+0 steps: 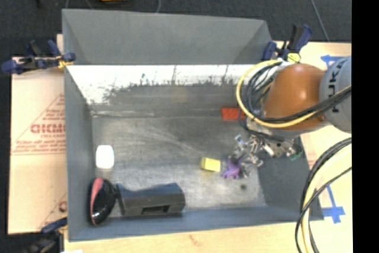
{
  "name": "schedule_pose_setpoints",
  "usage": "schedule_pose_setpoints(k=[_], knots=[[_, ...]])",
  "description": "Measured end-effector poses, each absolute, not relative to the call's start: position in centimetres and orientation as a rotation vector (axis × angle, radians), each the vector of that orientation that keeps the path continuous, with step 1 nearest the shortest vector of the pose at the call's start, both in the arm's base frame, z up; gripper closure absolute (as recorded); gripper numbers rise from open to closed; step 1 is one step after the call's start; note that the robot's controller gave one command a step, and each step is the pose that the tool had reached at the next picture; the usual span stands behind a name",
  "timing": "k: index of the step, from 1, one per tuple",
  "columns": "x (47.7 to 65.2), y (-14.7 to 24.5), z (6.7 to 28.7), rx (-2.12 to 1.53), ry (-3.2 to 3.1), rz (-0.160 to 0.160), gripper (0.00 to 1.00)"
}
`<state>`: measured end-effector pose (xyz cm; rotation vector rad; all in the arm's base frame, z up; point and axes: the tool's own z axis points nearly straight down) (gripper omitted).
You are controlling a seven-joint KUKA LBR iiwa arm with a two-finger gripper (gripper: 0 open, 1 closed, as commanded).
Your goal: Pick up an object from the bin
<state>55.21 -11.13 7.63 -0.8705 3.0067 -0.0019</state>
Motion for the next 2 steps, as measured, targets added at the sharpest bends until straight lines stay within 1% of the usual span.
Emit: schedule_pose_setpoints(k=[1, 2], knots=[[55.1, -11.1, 8.1, -0.87, 3.009, 0.0, 1.0], [54.9, -11.1, 9.9, -0.871, 3.018, 0.003, 1.0]])
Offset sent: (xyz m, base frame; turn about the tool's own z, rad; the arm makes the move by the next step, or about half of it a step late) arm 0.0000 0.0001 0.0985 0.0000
